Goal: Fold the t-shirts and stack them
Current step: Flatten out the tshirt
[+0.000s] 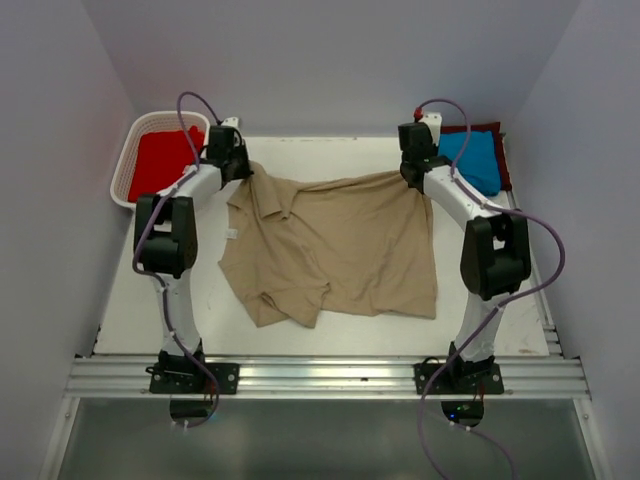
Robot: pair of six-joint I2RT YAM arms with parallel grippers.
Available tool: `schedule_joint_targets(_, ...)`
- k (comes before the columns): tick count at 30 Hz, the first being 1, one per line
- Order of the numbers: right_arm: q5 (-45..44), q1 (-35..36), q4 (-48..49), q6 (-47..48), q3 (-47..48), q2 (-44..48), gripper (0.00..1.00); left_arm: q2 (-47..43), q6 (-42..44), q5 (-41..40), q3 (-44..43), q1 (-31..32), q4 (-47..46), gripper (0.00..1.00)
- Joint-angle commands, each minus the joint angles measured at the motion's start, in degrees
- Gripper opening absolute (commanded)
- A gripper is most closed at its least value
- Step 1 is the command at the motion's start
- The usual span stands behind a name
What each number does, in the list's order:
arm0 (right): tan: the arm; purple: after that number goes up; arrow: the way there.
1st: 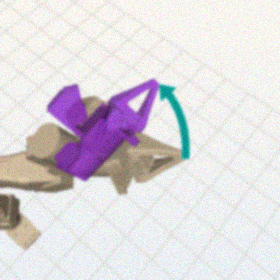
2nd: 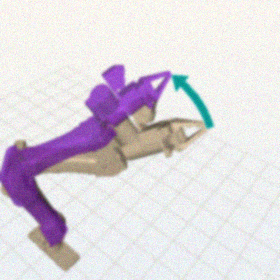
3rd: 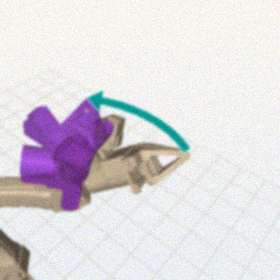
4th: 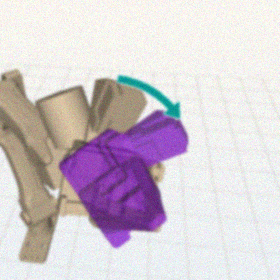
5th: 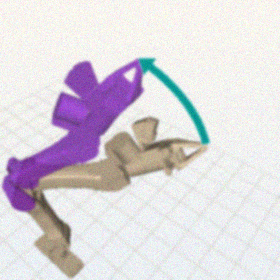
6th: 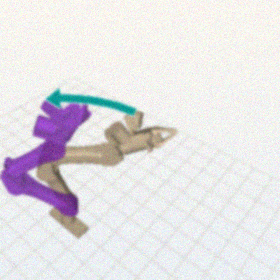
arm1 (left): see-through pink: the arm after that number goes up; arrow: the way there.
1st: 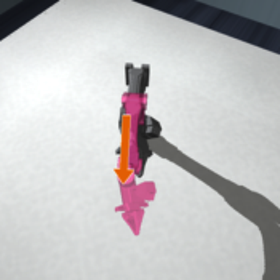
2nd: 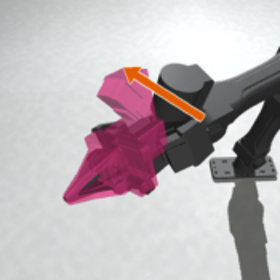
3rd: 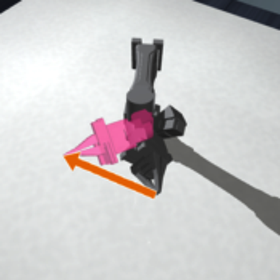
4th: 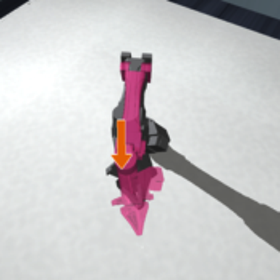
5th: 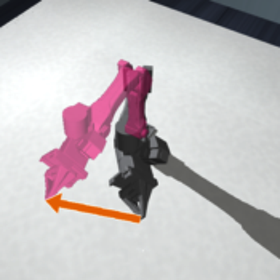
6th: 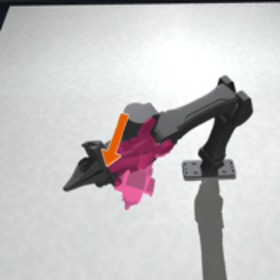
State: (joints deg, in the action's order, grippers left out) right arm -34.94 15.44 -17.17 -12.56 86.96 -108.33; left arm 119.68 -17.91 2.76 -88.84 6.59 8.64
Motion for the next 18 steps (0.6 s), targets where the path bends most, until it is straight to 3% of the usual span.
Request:
schedule_joint_targets(1,-5.04,-2.25,-0.49,-1.94,7.60,-5.47,0.00,6.59,1.21,1.10,-9.14,-1.93,1.37,0.00)
schedule_joint_targets(4,-9.25,-3.31,-2.42,-3.52,14.36,-10.39,0.00,10.48,1.30,1.36,-16.97,-2.37,3.66,0.04)
schedule_joint_targets(5,-8.75,-3.40,-2.26,-3.35,16.03,-10.93,0.00,10.40,1.21,1.45,-18.55,-2.55,3.83,0.15)
schedule_joint_targets(6,-7.79,-3.49,-0.86,-2.13,15.79,-10.85,0.30,9.62,0.86,1.02,-18.22,-2.63,2.79,0.29)
schedule_joint_targets(7,-7.34,-3.49,1.50,-1.77,15.35,-9.45,0.48,5.78,0.69,0.93,-16.82,-2.63,1.04,0.64)
schedule_joint_targets(8,-6.64,-3.49,2.48,-1.68,13.26,-8.22,0.77,3.05,0.60,0.93,-11.59,-2.63,-4.28,0.98)
schedule_joint_targets(9,-6.20,-3.49,3.80,-1.77,11.58,-6.82,0.90,0.23,0.25,1.19,-8.49,-2.63,-6.95,1.00)
schedule_joint_targets(10,-5.67,-3.49,6.77,-1.42,9.83,-4.89,0.98,-5.36,-0.10,1.28,-5.76,-2.55,-10.11,1.00)
schedule_joint_targets(13,-1.81,-3.14,9.69,-1.33,3.15,2.49,0.99,-14.34,-1.94,1.71,1.02,-2.63,-13.21,1.00)
schedule_joint_targets(18,5.49,-2.17,8.21,-2.82,-7.93,17.15,0.99,-26.93,-5.19,2.52,10.42,-1.15,-9.53,1.00)
